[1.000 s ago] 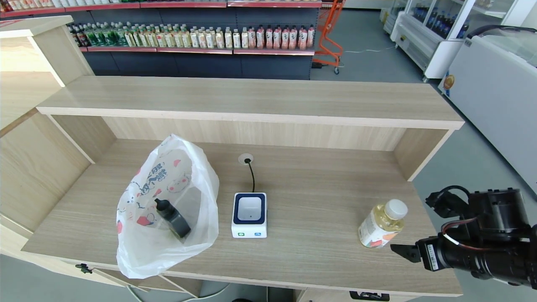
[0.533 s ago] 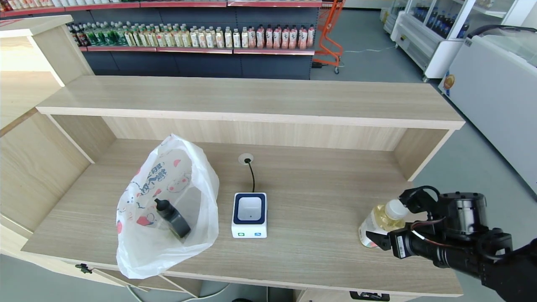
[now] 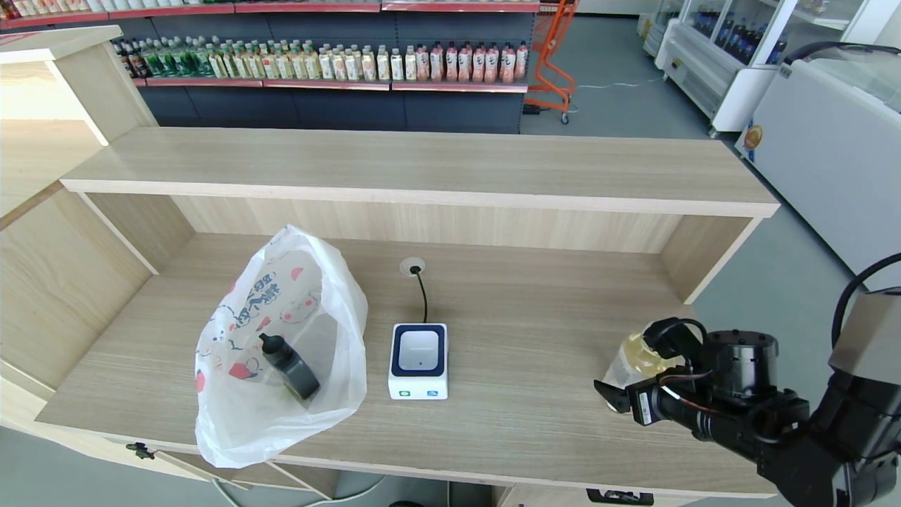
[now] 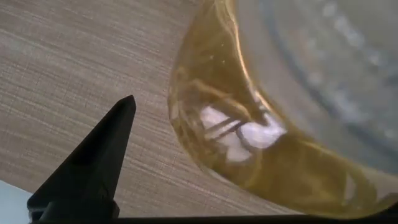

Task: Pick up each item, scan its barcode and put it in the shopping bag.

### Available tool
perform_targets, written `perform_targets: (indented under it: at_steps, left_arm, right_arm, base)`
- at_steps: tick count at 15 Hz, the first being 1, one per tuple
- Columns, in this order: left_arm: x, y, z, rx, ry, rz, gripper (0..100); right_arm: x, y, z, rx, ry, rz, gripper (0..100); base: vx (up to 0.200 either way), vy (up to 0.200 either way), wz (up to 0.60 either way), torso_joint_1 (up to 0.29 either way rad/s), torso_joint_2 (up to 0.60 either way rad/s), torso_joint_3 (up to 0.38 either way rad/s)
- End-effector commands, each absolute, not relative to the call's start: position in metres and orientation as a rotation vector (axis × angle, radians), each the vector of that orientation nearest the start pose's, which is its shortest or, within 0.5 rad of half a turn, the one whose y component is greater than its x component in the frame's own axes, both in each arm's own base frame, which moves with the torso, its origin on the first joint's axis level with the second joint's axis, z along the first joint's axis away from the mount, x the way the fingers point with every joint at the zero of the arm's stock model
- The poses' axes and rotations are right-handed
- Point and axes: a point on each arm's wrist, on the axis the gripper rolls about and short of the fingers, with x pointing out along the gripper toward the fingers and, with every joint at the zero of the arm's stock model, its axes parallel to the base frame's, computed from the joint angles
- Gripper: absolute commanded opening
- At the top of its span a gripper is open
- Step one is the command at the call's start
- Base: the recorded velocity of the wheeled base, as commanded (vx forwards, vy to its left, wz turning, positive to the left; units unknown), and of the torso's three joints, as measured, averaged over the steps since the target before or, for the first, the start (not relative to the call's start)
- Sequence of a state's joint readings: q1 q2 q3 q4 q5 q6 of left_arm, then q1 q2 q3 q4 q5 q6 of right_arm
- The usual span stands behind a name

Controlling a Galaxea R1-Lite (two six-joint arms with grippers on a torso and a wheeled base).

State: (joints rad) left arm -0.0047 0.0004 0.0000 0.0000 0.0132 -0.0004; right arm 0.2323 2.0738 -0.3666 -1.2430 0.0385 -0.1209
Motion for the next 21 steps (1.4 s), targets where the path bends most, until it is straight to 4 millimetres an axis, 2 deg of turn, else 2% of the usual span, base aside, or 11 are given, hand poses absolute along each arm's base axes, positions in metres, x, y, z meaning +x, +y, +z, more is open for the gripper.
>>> perform_targets:
  at_steps: [1, 3, 4, 10, 17, 18, 21]
  left_arm:
    - [-0.023, 0.0, 0.075, -0.002, 0.0, 0.009, 100]
    - [-0.023, 0.0, 0.075, -0.002, 0.0, 0.009, 100]
    - [-0.023, 0.0, 0.075, -0.002, 0.0, 0.009, 100]
    - [-0.023, 0.0, 0.075, -0.002, 0.0, 0.009, 100]
    - [-0.023, 0.0, 0.075, 0.0, 0.0, 0.009, 100]
    - [-0.023, 0.0, 0.075, -0.002, 0.0, 0.009, 100]
    - [-0.023, 0.0, 0.075, 0.0, 0.0, 0.009, 100]
  right_arm:
    - [0.285, 0.073, 0.022, -0.168, 0.46, 0.312, 100]
    - [0.294, 0.082, 0.023, -0.168, 0.411, 0.329, 100]
    - [0.296, 0.084, 0.024, -0.168, 0.402, 0.332, 0]
    - [0.311, 0.093, 0.042, -0.16, 0.302, 0.348, 0]
    - [0.304, 0.091, 0.036, -0.201, 0.287, 0.362, 0]
    - [0.304, 0.092, 0.043, -0.178, 0.255, 0.39, 0]
    - [0.287, 0.091, 0.089, -0.016, 0.147, 0.605, 0]
  base:
    - [0.0, 0.0, 0.0, 0.0, 0.0, 0.0]
    - [0.0, 0.0, 0.0, 0.0, 0.0, 0.0]
    - [0.0, 0.0, 0.0, 0.0, 0.0, 0.0]
    - [0.0, 0.0, 0.0, 0.0, 0.0, 0.0]
    - [0.0, 0.0, 0.0, 0.0, 0.0, 0.0]
    - [0.0, 0.0, 0.0, 0.0, 0.0, 0.0]
    - [0.0, 0.0, 0.0, 0.0, 0.0, 0.0]
